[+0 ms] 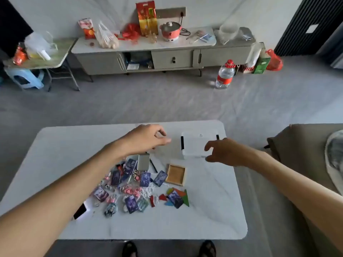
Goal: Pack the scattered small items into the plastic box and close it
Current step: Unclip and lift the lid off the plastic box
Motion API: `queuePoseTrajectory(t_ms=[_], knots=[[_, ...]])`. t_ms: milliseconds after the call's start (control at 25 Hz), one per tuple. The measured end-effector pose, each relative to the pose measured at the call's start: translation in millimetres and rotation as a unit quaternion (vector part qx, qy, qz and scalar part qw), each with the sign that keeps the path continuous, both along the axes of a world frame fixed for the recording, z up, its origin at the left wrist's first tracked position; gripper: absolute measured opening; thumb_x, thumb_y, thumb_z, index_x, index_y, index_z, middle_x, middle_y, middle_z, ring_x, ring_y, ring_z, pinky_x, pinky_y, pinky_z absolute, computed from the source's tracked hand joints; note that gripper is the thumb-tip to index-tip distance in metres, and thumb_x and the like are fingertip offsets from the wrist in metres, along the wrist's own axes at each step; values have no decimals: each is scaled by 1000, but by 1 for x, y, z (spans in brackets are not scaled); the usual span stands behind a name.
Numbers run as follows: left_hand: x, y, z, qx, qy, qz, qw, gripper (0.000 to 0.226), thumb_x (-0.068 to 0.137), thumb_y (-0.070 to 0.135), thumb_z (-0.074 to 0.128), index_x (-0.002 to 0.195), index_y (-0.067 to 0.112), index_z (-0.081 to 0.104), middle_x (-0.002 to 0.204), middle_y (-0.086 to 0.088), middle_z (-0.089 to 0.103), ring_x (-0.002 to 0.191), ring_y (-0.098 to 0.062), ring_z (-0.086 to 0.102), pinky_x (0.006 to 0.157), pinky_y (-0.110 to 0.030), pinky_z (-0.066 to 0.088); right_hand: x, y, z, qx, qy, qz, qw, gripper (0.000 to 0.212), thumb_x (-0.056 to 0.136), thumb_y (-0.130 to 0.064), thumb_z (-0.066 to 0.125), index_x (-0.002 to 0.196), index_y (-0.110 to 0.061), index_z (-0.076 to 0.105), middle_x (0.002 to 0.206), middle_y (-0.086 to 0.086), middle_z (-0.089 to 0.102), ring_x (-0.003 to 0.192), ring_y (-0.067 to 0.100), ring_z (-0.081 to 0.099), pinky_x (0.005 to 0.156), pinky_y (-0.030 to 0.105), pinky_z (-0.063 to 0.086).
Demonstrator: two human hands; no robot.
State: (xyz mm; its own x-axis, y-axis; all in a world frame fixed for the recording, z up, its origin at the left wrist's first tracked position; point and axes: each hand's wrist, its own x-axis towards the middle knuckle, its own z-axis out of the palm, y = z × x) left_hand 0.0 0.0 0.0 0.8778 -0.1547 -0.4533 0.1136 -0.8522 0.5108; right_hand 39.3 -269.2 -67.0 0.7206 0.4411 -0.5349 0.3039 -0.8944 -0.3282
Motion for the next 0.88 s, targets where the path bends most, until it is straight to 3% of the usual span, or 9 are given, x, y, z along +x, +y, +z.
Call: queuePoseTrajectory(t_ms=[160, 280, 400, 480, 680, 880], knots=[[14, -30, -118, -16, 55, 34, 998, 30, 89, 55, 58, 108, 33, 61, 99, 12, 70, 75, -5, 69, 81, -34, 55, 22, -16, -128, -35, -4, -26, 999, 36, 90, -36, 58, 125, -27, 54, 120, -1, 63, 108, 24, 59, 85, 33, 48], [24, -44, -225, -24, 43, 50, 998, 22, 90, 50, 58, 101, 32, 64, 94, 11, 72, 69, -5, 67, 71, -27, 52, 42, -8, -236, -9, -128, 2, 992, 46, 87, -25, 60, 132, -21, 48, 125, 6, 52, 115, 28, 51, 82, 32, 40], [26, -47, -320, -63, 30, 100, 993, 17, 90, 45, 60, 96, 30, 66, 89, 9, 73, 72, -9, 69, 77, -32, 55, 63, 3, -324, -26, -243, 27, 969, 52, 85, -25, 64, 133, -15, 46, 126, 9, 48, 115, 30, 46, 93, 36, 38], [20, -44, -373, -83, 19, 117, 989, 16, 90, 44, 60, 94, 29, 67, 88, 9, 73, 71, -8, 70, 76, -32, 55, 67, 5, -373, -49, -295, 41, 953, 49, 84, -23, 66, 128, -13, 47, 120, 10, 49, 109, 30, 47, 90, 38, 40], [11, -37, -437, -117, -18, 123, 985, 12, 89, 41, 62, 91, 30, 67, 87, 10, 73, 64, -8, 70, 61, -26, 45, 79, -4, -410, -34, -407, 39, 912, 28, 86, -6, 59, 113, -8, 52, 105, 9, 53, 94, 30, 51, 79, 39, 43], [1, -46, -448, -217, -43, 164, 961, 12, 92, 33, 60, 94, 25, 69, 90, 5, 75, 71, -15, 71, 57, -25, 48, 60, -13, -409, -78, -435, 85, 893, 28, 85, -2, 58, 110, -12, 48, 105, 4, 50, 96, 24, 50, 79, 34, 44]])
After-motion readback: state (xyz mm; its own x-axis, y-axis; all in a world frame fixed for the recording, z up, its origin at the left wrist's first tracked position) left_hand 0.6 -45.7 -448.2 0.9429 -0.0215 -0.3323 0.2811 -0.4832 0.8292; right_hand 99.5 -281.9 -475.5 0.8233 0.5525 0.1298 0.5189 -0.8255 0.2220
